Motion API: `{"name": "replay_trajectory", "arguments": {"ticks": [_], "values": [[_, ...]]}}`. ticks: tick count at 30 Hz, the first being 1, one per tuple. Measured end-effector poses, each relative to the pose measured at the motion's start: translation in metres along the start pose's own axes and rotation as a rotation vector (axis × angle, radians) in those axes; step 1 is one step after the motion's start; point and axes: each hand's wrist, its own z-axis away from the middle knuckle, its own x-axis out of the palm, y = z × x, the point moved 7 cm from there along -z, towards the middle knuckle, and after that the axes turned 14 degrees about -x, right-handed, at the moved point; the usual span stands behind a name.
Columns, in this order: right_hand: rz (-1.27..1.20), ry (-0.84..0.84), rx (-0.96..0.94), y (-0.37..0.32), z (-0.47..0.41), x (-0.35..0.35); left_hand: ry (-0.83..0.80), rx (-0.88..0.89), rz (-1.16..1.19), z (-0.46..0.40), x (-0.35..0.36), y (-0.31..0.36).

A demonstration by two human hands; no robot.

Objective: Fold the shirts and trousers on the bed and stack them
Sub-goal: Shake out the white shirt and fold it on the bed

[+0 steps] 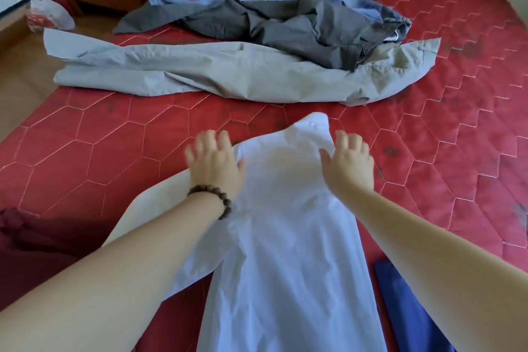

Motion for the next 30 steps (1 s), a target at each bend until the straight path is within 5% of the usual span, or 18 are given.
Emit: {"name": "replay_trajectory", "arguments": {"ticks": [3, 6, 10, 14, 17, 22, 30], "values": [[0.008, -0.092, -0.361, -0.048, 0.021, 0.027, -0.238, 0.263, 0.034, 0.043, 0.036, 0.054], [0.105, -0.309, -0.490, -0.053, 0.038, 0.070, -0.379, 0.202, -0.053, 0.059, 0.073, 0.045], [0.167, -0.326, -0.416, -0.009, 0.040, 0.075, -0.296, 0.211, -0.178, 0.048, 0.079, -0.001], [0.121, -0.256, -0.092, 0.017, 0.052, 0.056, -0.310, 0.114, -0.338, 0.039, 0.059, -0.003], [0.080, -0.142, -0.188, -0.019, 0.092, 0.042, -0.224, 0.236, -0.254, 0.084, 0.037, 0.033], [0.016, -0.290, -0.347, -0.055, 0.195, 0.058, -0.504, 0.255, -0.141, 0.208, 0.057, 0.039], [0.121, -0.317, -0.172, -0.008, 0.282, 0.041, -0.285, 0.200, -0.282, 0.265, 0.026, -0.063]]}}
